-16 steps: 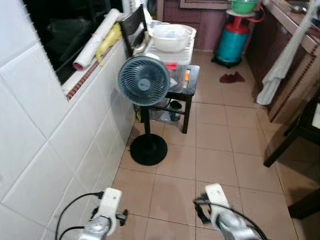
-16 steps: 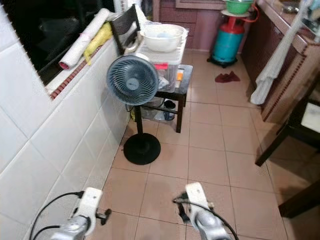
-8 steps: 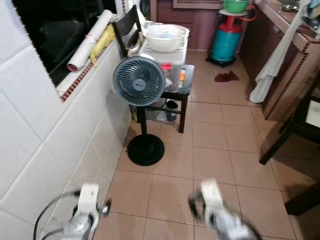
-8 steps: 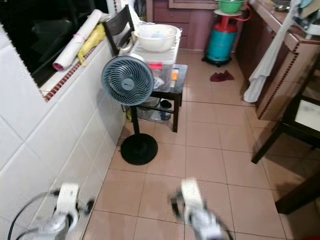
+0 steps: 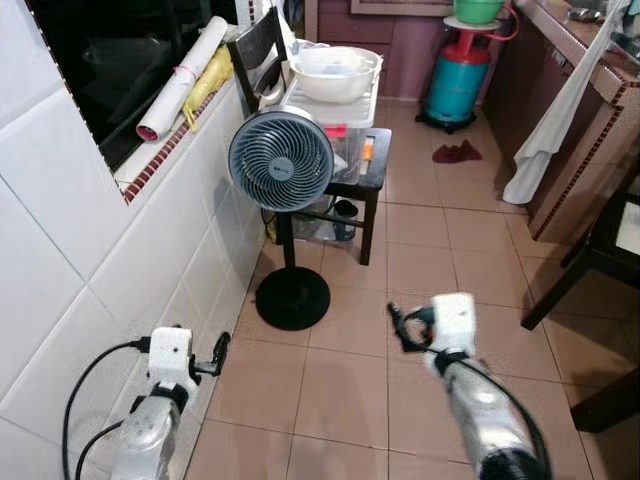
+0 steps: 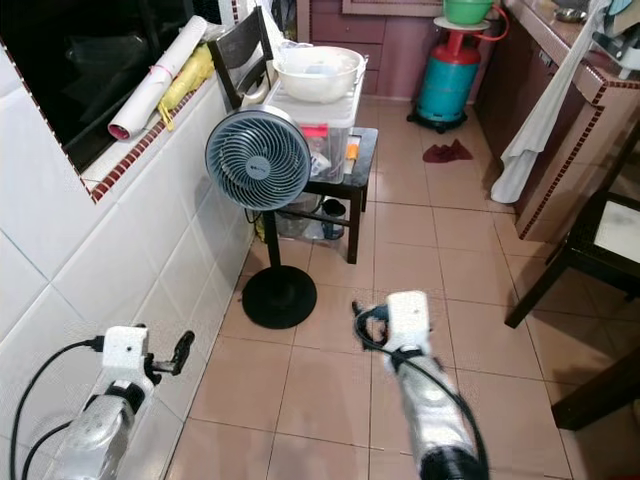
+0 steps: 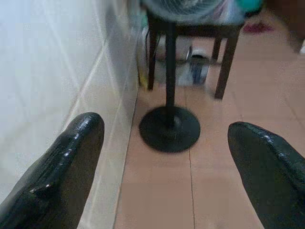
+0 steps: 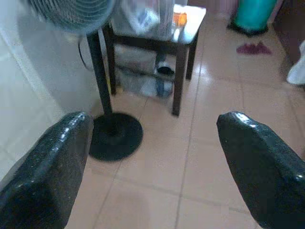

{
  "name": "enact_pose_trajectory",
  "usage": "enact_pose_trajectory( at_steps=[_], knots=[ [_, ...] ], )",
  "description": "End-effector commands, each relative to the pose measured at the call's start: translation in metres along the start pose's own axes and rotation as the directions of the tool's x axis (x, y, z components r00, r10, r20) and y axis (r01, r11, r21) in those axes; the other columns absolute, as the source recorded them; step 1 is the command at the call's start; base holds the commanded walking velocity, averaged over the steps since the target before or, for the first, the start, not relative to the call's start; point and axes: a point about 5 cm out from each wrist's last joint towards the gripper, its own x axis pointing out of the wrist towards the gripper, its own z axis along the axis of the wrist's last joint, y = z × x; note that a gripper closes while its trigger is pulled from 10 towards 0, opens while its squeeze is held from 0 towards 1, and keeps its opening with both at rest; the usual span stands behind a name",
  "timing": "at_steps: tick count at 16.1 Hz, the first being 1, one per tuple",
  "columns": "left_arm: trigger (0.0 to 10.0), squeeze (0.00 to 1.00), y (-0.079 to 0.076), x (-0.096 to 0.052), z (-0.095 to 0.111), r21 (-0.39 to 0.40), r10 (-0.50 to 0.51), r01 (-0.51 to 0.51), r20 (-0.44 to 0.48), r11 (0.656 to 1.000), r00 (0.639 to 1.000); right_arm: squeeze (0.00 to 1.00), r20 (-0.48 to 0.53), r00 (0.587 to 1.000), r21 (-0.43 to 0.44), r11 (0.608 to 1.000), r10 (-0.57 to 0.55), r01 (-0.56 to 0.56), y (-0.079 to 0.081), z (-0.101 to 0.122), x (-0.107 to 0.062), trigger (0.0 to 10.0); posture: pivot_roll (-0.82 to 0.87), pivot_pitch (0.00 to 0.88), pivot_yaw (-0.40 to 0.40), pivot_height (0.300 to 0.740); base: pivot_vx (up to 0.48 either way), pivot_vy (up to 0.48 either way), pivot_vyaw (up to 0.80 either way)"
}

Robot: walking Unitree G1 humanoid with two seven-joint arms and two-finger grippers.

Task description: Setting the table

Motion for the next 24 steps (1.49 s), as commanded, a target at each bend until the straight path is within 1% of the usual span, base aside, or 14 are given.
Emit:
enact_pose_trajectory(
  at_steps=[1,4,5,6,9,12,14,16,18,20,21,22,23,24],
  knots=[
    [10.0,0.00,0.003,-0.011,-0.002,0.031,-0.010,0.009,0.019,0.999,1.000,0.00,0.046,0.999,-0.041,0.999,-0.007,0.009,-0.011,0.011,-0.008,10.0,-0.09,0.000,0.026,0.740,0.000,0.000,0.00],
    [10.0,0.00,0.005,-0.038,-0.017,-0.043,-0.006,0.006,0.007,0.999,1.000,0.00,0.028,0.995,0.019,0.995,-0.094,0.094,-0.019,0.001,-0.039,10.0,-0.10,0.000,0.023,0.740,0.000,0.000,0.00],
    [10.0,0.00,0.007,-0.045,-0.024,-0.038,0.017,-0.017,-0.008,0.999,1.000,0.00,0.012,0.994,0.033,0.993,-0.111,0.110,-0.017,-0.005,-0.049,10.0,-0.10,0.000,0.021,0.740,0.000,0.000,0.00],
    [10.0,0.00,0.014,-0.051,-0.037,-0.013,0.072,-0.073,-0.061,0.997,0.996,0.00,-0.020,0.995,0.050,0.994,-0.097,0.098,-0.009,-0.012,-0.064,10.0,-0.11,0.004,0.023,0.740,0.000,0.000,0.00],
    [10.0,0.00,0.015,-0.053,-0.039,-0.006,0.042,-0.042,-0.093,0.999,0.995,0.00,-0.031,0.998,0.026,0.998,-0.048,0.049,-0.004,-0.004,-0.071,10.0,-0.12,0.017,0.027,0.740,0.000,0.000,0.00],
    [10.0,0.00,0.016,-0.052,-0.037,0.014,0.068,-0.067,-0.059,0.998,0.996,0.00,-0.034,0.998,0.040,0.998,-0.052,0.054,-0.007,0.002,-0.071,10.0,-0.12,0.020,0.027,0.740,0.000,0.000,0.00],
    [10.0,0.00,0.016,-0.051,-0.033,0.013,0.105,-0.105,-0.018,0.994,0.994,0.00,-0.059,0.998,0.056,0.998,-0.025,0.028,-0.001,-0.001,-0.074,10.0,-0.11,0.018,0.020,0.740,0.000,0.000,0.00],
    [10.0,0.00,0.024,-0.045,-0.016,-0.028,0.184,-0.182,0.088,0.983,0.979,0.00,-0.060,0.998,0.047,0.999,-0.014,0.017,0.002,0.001,-0.077,10.0,-0.11,0.016,0.018,0.740,0.000,0.000,0.00],
    [10.0,0.00,0.023,-0.035,0.004,-0.035,0.175,-0.172,0.176,0.985,0.969,0.00,-0.037,0.999,0.048,0.998,-0.032,0.034,-0.002,0.006,-0.073,10.0,-0.10,0.012,0.015,0.740,0.000,0.000,0.00],
    [10.0,0.00,0.013,-0.023,0.048,0.021,0.130,-0.145,0.320,0.989,0.938,0.00,0.012,0.999,0.029,0.998,-0.051,0.051,-0.002,0.022,-0.062,10.0,-0.10,0.011,0.013,0.740,0.000,0.000,0.00],
    [10.0,0.00,0.002,-0.018,0.079,0.042,0.115,-0.142,0.387,0.989,0.915,0.00,0.031,0.999,0.026,0.999,-0.044,0.043,0.001,0.029,-0.057,10.0,-0.10,0.011,0.014,0.740,0.000,0.000,0.00],
    [10.0,0.00,-0.001,-0.018,0.085,0.043,0.112,-0.140,0.394,0.989,0.912,0.00,0.032,0.999,0.021,0.999,-0.044,0.044,0.002,0.030,-0.056,10.0,-0.10,0.013,0.015,0.740,0.000,0.000,0.00],
    [10.0,0.00,-0.013,-0.012,0.090,0.023,0.075,-0.090,0.369,0.996,0.926,0.00,0.040,0.998,0.006,0.998,-0.055,0.055,0.005,0.032,-0.051,10.0,-0.10,0.014,0.021,0.740,0.000,0.000,0.00],
    [10.0,0.00,-0.015,-0.011,0.089,-0.007,0.070,-0.072,0.359,0.997,0.931,0.00,0.045,0.997,-0.002,0.998,-0.061,0.061,0.006,0.033,-0.049,10.0,-0.10,0.014,0.021,0.740,0.000,0.000,0.00]
  ],
)
